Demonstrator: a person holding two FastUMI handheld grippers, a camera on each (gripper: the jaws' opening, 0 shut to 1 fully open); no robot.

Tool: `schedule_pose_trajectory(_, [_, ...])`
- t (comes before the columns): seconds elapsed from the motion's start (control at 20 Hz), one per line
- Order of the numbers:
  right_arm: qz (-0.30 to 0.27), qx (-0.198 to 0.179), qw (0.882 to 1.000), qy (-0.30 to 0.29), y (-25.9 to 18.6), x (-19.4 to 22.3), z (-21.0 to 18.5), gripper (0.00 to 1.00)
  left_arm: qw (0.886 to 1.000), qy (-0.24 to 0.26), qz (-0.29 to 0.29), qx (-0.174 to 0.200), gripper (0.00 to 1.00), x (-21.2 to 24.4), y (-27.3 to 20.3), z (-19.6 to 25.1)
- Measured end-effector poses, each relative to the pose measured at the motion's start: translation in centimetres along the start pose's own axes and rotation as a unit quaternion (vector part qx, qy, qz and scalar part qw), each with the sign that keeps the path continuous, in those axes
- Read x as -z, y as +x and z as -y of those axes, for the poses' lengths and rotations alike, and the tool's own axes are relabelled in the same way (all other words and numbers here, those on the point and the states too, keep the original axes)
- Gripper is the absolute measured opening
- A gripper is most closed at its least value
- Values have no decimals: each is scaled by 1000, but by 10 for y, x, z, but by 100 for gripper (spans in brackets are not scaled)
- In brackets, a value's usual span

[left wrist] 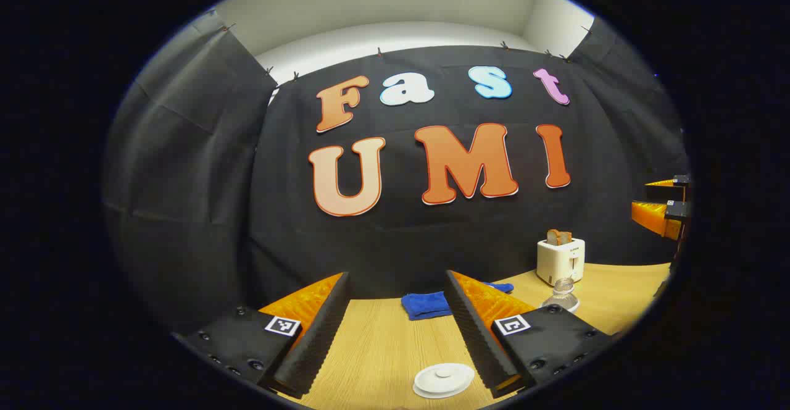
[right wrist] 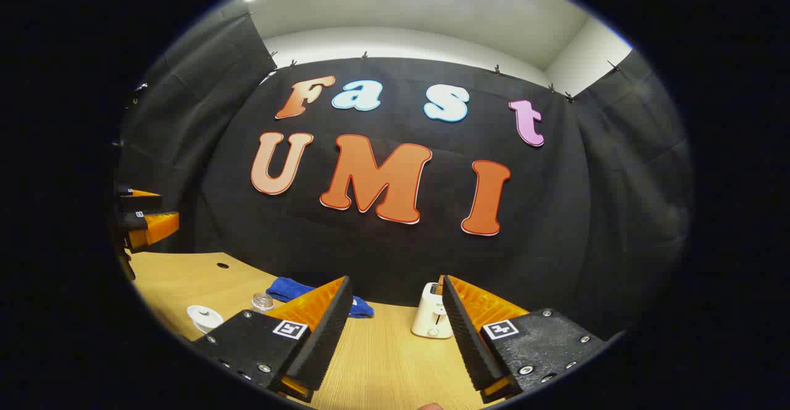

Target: Open the teacup lid with one hand, grasp the water bottle and pour water into the teacup with the other hand; after pouring, place the water bottle on the coaster and then close the teacup lid.

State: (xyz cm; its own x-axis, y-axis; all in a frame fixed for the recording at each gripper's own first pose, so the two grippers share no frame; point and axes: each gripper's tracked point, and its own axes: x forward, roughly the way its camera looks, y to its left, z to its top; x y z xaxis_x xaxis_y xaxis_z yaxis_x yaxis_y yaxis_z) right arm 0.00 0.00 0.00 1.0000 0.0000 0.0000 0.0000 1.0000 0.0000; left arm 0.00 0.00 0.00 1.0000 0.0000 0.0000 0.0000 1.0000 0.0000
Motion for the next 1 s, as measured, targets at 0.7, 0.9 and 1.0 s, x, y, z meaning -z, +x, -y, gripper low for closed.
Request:
schedule_pose_trajectory(0.7, [-32, -31, 999, 4, 2, 33, -27, 94, 1000, 11, -14, -10, 99, 26, 4, 1])
schedule_pose_trajectory(0.9, [-51, -72, 996, 13, -4, 47, -56, 98, 999, 0, -38, 19, 95, 43, 6, 19])
schedule_pose_trajectory(1.0, [-60, -91, 994, 21, -6, 56, -70, 98, 998, 1, -55, 31, 100, 56, 5, 26])
